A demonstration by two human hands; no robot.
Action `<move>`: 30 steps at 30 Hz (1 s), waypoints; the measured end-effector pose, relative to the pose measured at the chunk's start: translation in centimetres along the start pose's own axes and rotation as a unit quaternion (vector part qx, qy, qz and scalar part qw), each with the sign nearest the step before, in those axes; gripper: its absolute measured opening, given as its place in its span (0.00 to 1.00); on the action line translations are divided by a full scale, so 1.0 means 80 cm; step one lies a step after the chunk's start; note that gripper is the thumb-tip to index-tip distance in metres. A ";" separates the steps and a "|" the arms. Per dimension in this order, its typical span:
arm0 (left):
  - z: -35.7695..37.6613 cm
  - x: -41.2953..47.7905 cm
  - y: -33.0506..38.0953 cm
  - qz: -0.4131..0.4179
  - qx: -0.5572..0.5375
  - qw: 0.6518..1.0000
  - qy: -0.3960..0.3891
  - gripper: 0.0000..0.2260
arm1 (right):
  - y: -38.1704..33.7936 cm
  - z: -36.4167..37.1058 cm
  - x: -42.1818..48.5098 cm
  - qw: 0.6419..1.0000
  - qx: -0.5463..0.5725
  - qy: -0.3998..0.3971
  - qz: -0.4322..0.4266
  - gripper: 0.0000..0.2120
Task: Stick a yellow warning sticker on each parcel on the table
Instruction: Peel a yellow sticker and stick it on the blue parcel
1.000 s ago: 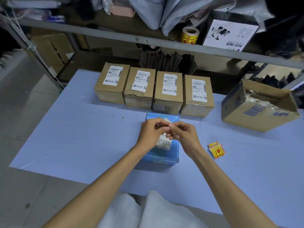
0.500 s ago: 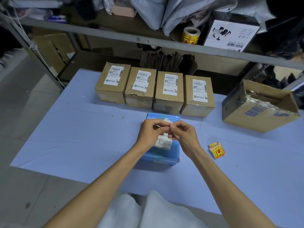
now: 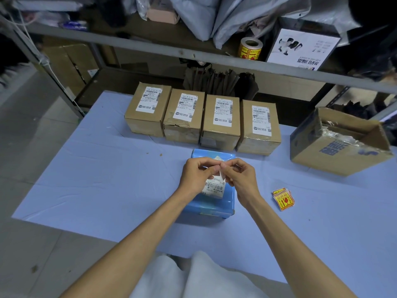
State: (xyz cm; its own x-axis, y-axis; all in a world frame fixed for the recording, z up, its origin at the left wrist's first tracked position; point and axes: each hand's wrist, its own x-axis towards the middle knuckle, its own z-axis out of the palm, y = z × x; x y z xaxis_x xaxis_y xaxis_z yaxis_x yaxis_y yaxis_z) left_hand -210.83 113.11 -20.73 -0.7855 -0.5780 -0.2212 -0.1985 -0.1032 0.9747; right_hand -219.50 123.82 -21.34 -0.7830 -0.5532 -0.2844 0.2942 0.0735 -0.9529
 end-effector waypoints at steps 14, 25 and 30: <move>-0.002 0.005 -0.007 -0.057 -0.078 0.995 -0.013 0.04 | -0.003 -0.001 0.007 0.999 -0.033 -0.007 0.010 0.09; -0.004 0.010 -0.014 -0.108 -0.129 0.986 0.009 0.05 | 0.001 -0.004 0.010 0.998 -0.066 -0.010 -0.013 0.05; -0.008 0.011 -0.013 -0.127 -0.132 0.983 -0.018 0.06 | 0.003 -0.004 0.009 0.997 -0.064 -0.014 -0.028 0.03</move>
State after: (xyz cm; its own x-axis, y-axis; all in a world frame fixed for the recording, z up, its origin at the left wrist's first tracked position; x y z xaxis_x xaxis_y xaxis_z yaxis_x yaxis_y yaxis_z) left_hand -210.96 112.23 -21.91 -0.7520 -0.4773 -0.4547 -0.2359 -0.4492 0.8617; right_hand -220.19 123.72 -21.83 -0.7799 -0.5824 -0.2291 0.1772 0.1455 -0.9734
